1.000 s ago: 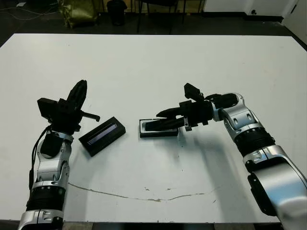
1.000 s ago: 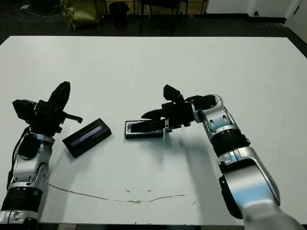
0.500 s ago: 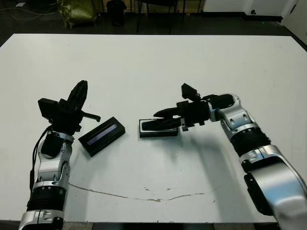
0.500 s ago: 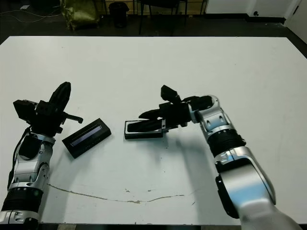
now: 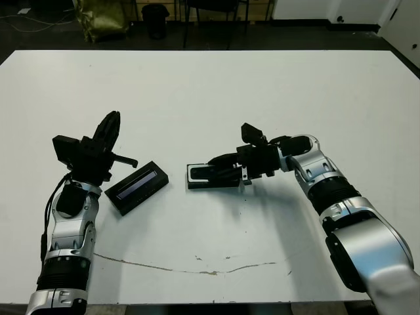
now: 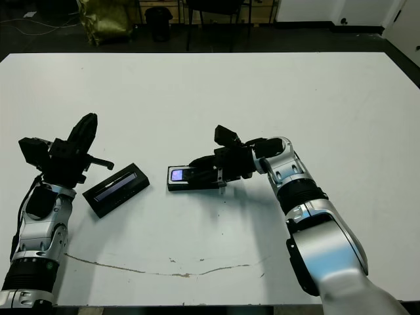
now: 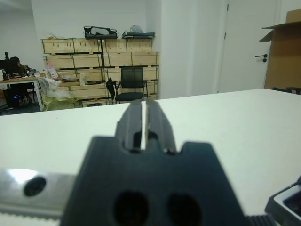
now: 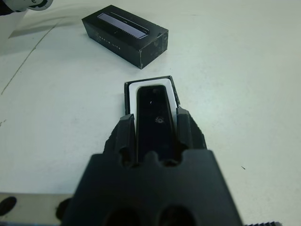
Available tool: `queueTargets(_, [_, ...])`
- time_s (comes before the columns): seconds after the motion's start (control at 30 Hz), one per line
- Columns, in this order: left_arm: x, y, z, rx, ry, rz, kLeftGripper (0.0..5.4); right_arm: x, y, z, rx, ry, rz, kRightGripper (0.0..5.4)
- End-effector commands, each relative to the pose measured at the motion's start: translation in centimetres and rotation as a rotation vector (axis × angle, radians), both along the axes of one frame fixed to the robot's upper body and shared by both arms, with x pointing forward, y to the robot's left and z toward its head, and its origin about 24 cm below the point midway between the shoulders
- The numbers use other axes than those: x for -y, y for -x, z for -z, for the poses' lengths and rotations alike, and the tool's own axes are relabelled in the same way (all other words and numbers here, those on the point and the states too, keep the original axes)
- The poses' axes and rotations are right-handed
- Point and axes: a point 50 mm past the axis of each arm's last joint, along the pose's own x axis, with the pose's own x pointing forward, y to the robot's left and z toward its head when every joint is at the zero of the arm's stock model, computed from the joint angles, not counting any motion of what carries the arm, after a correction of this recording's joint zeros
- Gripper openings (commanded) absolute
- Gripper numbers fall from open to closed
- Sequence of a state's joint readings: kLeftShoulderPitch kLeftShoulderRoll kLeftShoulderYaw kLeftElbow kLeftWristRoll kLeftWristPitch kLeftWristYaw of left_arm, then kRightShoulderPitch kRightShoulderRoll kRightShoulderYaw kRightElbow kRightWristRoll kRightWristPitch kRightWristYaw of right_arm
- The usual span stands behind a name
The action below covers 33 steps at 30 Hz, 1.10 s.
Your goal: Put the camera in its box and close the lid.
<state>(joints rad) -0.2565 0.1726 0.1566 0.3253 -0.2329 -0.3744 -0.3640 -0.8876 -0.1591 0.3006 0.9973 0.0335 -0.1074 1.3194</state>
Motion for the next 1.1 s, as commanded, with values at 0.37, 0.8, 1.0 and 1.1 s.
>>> queueTargets(0.37, [-0.1, 0.3, 0.9, -0.049, 0.003, -0.002, 0.0, 0.1, 0.4, 0.1, 0.112, -0.055, -0.069, 2.98])
queueTargets(0.8, [-0.1, 0.3, 0.9, -0.044, -0.005, -0.007, 0.0, 1.9, -0.6, -2.7, 0.152, -0.129, -0.051, 5.37])
queueTargets(1.0, [-0.2, 0.3, 0.9, -0.044, -0.004, -0.005, 0.0, 3.6, -1.1, -4.5, 0.112, -0.317, 0.197, 5.28])
queueTargets(1.1, [-0.2, 0.4, 0.8, -0.043, -0.007, -0.007, 0.0, 4.5, -0.7, -5.6, 0.168, -0.434, 0.376, 4.81])
